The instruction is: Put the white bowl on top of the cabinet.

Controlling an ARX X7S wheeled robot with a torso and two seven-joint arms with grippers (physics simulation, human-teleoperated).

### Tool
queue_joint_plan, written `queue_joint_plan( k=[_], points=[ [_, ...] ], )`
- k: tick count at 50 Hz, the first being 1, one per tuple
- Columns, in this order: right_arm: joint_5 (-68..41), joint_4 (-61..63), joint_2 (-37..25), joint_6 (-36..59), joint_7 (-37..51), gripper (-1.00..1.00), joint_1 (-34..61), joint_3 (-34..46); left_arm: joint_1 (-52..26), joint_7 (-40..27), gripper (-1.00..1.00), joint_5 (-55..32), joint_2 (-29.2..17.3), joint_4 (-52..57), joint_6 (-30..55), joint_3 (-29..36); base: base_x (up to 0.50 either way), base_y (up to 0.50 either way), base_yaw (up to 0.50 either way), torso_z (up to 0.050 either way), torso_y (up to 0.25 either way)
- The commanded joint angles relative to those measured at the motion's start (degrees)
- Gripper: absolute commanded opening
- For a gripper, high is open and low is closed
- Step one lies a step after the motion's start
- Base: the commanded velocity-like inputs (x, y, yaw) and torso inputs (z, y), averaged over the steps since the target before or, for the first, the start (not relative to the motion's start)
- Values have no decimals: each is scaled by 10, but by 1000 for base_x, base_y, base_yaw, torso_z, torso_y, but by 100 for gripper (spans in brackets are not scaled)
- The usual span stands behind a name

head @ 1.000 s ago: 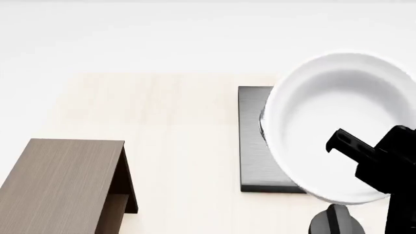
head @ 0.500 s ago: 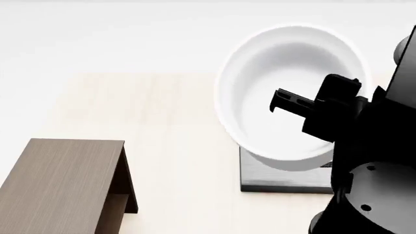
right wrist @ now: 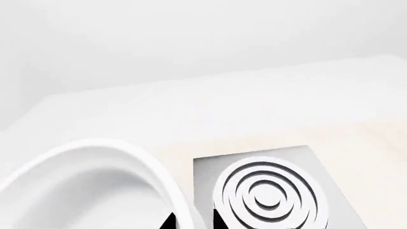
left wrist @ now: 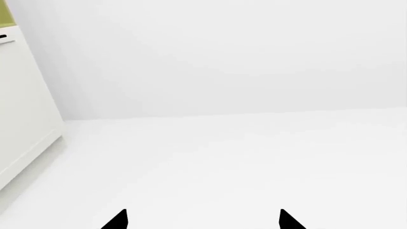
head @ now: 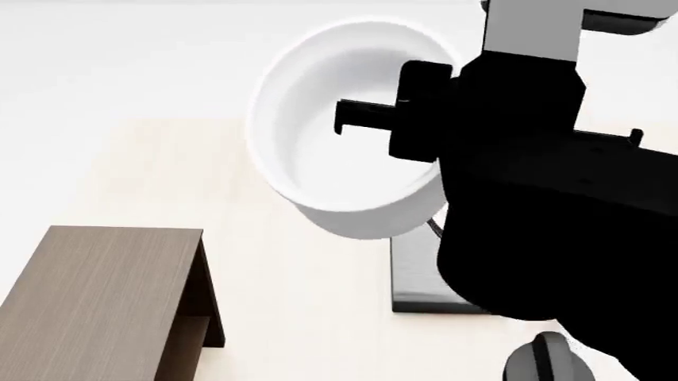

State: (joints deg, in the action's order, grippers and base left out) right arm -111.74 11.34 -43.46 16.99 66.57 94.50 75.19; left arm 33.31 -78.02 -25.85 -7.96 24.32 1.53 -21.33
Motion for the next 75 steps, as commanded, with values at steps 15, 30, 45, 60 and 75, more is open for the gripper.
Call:
queue_joint_plan(
  k=[15, 30, 45, 60, 75],
  points=[
    [-35, -177, 144, 85, -178, -100, 50, -3, 1, 4, 100, -5, 1, -5, -7, -1, 0, 0, 0, 0, 1],
    [-38, -224, 190, 84, -255, -100, 37, -9, 2, 6, 100, -8, 2, -7, -13, -2, 0, 0, 0, 0, 1],
    [-60, -290, 229, 54, -318, -100, -4, -28, 2, 6, 100, -10, 1, -7, -16, -1, 0, 0, 0, 1, 1],
    [-71, -328, 264, 47, -352, -100, -36, -28, 1, 4, 100, -10, 0, -6, -15, 1, 0, 0, 0, 0, 1],
    [-82, -295, 277, 52, -338, -100, -28, -35, 0, 5, 100, -11, -2, -7, -15, 2, 0, 0, 0, 1, 1]
  ],
)
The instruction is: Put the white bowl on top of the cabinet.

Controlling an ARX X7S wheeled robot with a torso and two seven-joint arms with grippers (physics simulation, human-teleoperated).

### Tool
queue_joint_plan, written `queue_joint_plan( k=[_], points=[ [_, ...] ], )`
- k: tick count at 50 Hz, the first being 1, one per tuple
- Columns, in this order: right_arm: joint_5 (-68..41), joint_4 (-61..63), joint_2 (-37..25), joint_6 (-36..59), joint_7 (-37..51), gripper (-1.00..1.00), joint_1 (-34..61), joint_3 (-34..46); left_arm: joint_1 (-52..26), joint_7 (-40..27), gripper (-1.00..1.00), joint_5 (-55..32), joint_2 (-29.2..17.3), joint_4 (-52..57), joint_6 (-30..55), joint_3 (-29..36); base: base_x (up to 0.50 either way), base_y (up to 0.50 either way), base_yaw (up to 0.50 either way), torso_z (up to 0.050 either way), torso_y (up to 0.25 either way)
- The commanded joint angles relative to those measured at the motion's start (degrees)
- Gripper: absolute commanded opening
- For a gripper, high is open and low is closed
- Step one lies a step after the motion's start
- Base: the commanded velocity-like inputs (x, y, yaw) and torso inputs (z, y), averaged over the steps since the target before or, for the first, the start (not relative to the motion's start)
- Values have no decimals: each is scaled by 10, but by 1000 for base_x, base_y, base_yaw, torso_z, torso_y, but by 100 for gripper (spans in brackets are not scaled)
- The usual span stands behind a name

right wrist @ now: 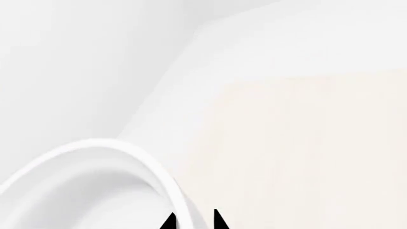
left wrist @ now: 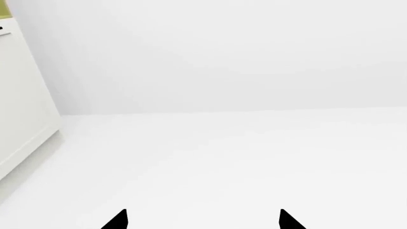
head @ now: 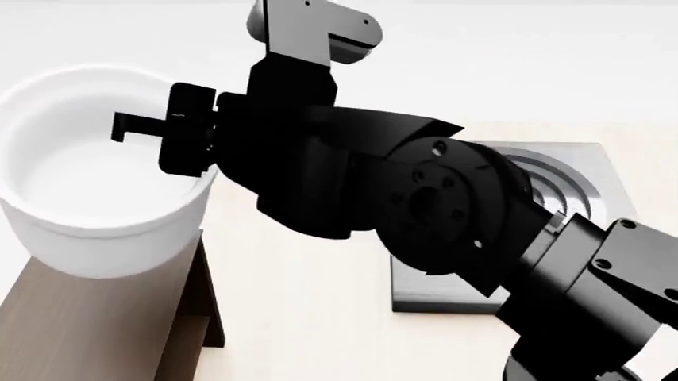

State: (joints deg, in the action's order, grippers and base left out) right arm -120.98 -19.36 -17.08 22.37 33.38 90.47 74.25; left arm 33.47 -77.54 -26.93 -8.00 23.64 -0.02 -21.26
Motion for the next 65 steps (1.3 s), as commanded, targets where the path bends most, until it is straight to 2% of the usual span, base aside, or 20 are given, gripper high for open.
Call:
queue_joint_plan(
  k=[1, 41, 65],
  points=[
    [11, 12, 15, -1, -6, -100, 13, -25, -2, 0, 100, 0, -1, -1, 1, 1, 0, 0, 0, 0, 0],
    [34, -35, 67, -2, -43, -100, -14, -2, 2, 1, 100, -3, -1, -1, -5, 0, 0, 0, 0, 1, 1],
    [32, -47, 73, 9, -43, -100, -27, 9, 1, 0, 100, -2, -2, -2, -4, 1, 0, 0, 0, 0, 1]
  ],
)
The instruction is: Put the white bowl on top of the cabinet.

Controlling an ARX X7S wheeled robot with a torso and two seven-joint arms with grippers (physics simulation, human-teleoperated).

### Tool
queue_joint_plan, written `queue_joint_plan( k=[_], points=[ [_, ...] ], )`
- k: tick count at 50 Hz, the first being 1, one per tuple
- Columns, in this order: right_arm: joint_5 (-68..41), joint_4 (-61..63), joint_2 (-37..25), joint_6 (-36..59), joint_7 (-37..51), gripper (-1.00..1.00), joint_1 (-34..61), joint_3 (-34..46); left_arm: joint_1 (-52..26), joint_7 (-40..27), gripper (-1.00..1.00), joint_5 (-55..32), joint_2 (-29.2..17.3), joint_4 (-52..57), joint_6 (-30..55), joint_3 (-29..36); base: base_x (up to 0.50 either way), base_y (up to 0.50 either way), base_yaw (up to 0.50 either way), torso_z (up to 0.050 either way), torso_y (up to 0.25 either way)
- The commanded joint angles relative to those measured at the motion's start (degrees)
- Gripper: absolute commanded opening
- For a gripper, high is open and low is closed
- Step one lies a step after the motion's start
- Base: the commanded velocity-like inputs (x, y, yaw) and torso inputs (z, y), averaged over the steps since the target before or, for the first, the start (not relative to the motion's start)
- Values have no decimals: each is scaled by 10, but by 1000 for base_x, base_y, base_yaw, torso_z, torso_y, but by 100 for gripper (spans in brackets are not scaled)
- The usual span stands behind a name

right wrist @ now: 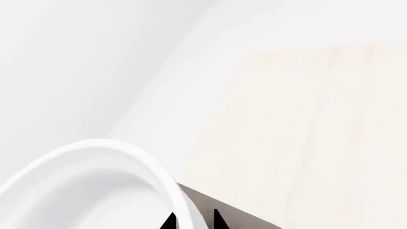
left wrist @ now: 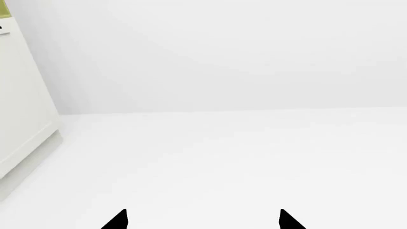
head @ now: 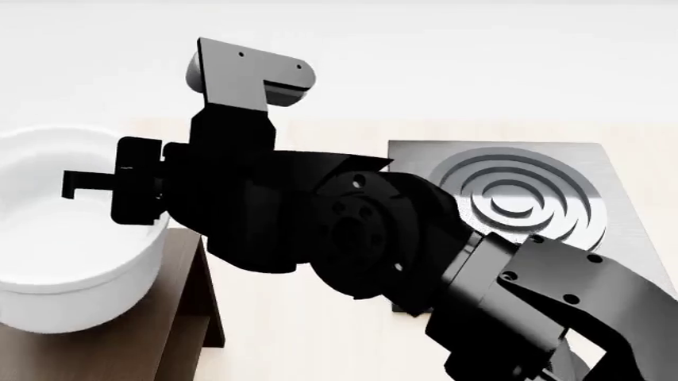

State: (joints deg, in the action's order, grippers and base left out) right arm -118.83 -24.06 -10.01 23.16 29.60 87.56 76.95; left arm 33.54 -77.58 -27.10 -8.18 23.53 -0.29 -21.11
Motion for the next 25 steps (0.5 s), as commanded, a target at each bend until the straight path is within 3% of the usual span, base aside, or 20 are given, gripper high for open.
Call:
queue_joint_plan(
  k=[1, 25],
  points=[
    [9, 2, 1, 2, -4, -100, 2, -18, 1, 1, 100, 0, 0, -1, -1, 0, 0, 0, 0, 0, 0],
    [13, 16, -1, 9, -5, -100, -5, -12, -2, 0, 100, 1, 0, -2, 0, 2, 0, 0, 0, 0, 1]
  ],
)
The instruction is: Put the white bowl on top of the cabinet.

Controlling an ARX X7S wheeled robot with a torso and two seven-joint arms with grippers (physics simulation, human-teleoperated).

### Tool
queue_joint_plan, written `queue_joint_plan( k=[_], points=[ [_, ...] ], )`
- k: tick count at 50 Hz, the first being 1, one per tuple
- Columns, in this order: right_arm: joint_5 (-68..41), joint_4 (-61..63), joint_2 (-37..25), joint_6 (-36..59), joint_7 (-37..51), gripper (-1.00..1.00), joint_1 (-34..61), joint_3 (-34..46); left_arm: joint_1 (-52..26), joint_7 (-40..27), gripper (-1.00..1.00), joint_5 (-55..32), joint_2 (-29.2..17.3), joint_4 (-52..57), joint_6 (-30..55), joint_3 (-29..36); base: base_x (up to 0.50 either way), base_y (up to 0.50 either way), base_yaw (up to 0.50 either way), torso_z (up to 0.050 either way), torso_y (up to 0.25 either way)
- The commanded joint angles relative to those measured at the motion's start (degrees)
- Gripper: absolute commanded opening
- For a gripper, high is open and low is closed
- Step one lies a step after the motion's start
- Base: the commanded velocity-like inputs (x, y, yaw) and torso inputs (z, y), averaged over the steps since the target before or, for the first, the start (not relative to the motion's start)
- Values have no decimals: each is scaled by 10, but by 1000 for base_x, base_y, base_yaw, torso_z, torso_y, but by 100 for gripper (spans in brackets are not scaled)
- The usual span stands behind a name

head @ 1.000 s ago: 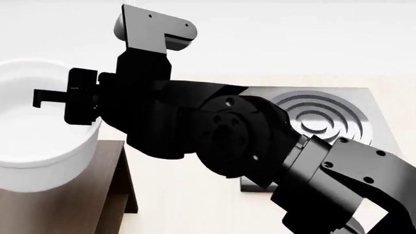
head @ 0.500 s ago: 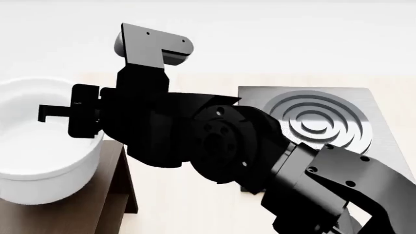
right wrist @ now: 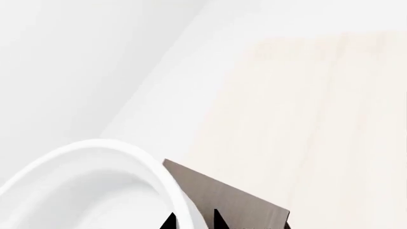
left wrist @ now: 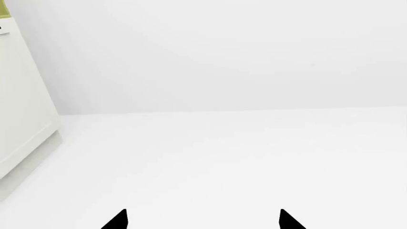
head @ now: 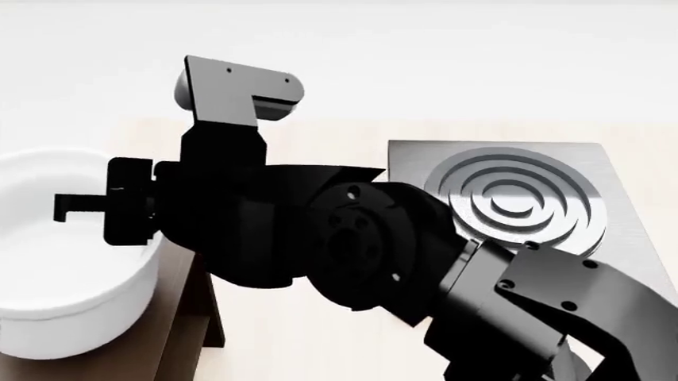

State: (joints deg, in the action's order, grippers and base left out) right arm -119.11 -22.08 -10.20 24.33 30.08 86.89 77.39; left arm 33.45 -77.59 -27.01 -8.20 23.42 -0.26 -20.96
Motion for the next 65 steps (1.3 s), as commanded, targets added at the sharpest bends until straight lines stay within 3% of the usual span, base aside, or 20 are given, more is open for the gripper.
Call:
queue_joint_plan(
  k=[1, 48, 49, 65],
  points=[
    [16, -5, 1, -2, -10, -100, 1, -16, -1, -1, 100, 1, 0, 0, 1, 1, 0, 0, 0, 0, 0],
    [26, -24, 16, 7, -15, -100, -14, 1, -1, -1, 100, 1, 0, 0, 0, 1, 0, 0, 0, 0, 0],
    [25, -23, 15, 7, -13, 100, -13, 1, -1, 0, 100, 1, 0, 0, 0, 1, 11, 0, 0, 0, 0],
    [26, -15, 12, 6, -8, 100, -14, 0, -2, -1, 100, 1, -1, 0, 1, 2, 0, 0, 0, 0, 0]
  ],
)
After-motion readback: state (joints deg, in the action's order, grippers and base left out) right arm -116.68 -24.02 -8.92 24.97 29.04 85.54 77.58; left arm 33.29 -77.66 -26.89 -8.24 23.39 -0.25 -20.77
